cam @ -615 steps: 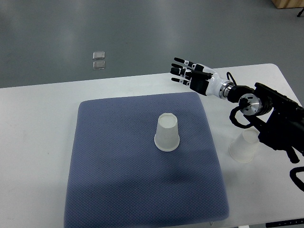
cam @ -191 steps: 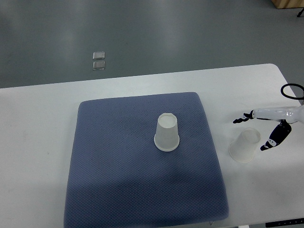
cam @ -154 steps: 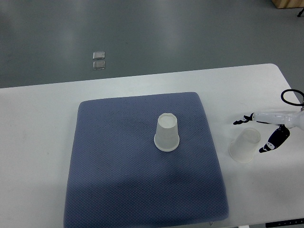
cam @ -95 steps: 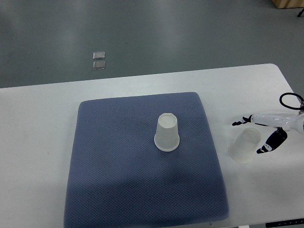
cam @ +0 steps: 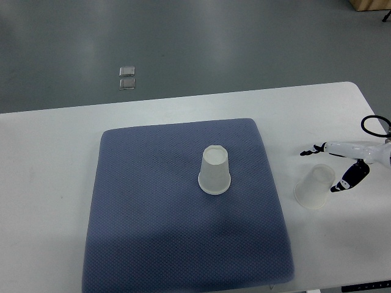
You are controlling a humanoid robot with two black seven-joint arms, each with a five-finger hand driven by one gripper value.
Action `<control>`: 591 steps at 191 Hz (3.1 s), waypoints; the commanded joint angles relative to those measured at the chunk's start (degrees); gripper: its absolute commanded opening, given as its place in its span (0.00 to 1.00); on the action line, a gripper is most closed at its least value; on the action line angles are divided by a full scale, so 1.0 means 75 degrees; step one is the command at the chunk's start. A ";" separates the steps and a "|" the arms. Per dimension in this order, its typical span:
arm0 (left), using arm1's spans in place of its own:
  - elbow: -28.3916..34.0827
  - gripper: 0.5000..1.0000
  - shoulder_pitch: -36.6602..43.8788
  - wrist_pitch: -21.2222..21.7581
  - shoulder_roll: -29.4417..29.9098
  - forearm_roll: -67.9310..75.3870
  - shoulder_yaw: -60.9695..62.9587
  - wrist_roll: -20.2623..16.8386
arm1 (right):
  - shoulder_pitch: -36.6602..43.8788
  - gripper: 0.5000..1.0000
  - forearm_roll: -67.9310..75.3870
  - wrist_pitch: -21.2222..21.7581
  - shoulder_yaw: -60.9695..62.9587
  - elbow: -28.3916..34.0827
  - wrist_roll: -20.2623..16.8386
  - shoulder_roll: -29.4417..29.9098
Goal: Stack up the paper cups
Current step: 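Close the right hand fingers around the lying white paper cup, then lift the cup with the right hand and carry it over the upside-down cup, then lower the held cup onto the upside-down cup on the pad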
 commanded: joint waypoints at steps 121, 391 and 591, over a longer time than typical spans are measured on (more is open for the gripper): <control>0.0001 1.00 0.0000 0.0009 0.0000 0.0000 0.0000 -0.0002 | -0.0055 0.82 0.0024 0.0020 -0.0035 -0.0083 0.0058 0.0098; 0.0001 1.00 0.0000 -0.0003 0.0000 0.0000 0.0000 -0.0002 | 0.0847 0.24 0.0328 0.0981 0.0047 -0.0094 0.0386 0.0250; -0.0011 1.00 0.0000 -0.0003 0.0000 0.0000 0.0000 -0.0002 | 0.3566 0.26 0.1055 0.3208 0.0703 -0.0118 0.0046 0.2570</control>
